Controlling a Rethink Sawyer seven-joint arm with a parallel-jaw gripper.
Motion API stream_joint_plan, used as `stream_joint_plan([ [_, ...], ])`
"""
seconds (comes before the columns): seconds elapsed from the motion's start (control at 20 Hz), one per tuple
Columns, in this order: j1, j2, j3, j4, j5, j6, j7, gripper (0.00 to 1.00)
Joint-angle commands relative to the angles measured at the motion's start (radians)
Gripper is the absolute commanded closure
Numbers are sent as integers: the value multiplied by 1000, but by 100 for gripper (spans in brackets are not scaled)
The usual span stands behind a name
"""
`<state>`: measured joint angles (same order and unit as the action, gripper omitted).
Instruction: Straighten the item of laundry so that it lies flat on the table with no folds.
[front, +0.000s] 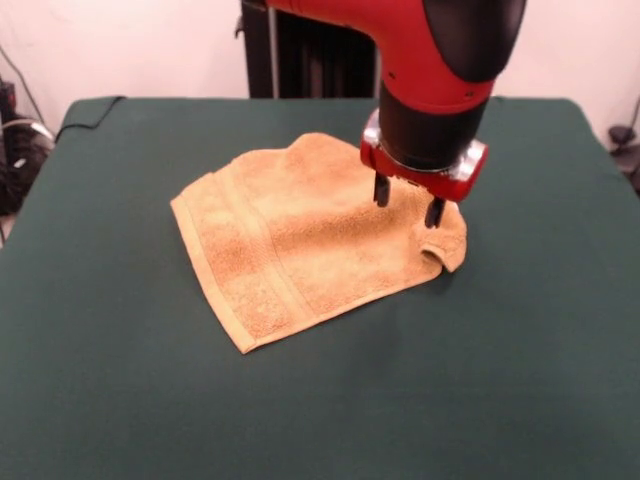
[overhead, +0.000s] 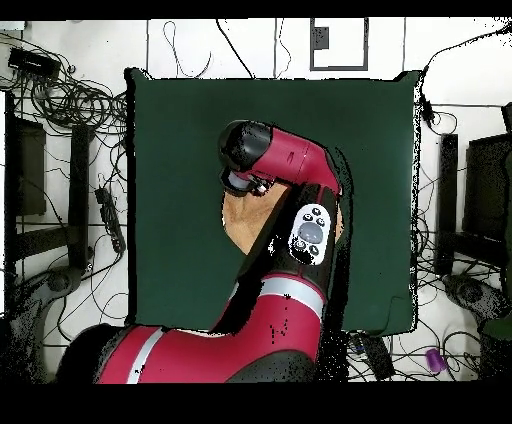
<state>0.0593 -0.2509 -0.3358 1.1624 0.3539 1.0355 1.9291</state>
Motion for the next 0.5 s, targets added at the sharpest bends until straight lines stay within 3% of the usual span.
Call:
stream_joint_plan([
  [0.05,27,110,114,-16,40,-116,252,0],
  [0.5,43,128,119,-26,83,-133,308,0],
])
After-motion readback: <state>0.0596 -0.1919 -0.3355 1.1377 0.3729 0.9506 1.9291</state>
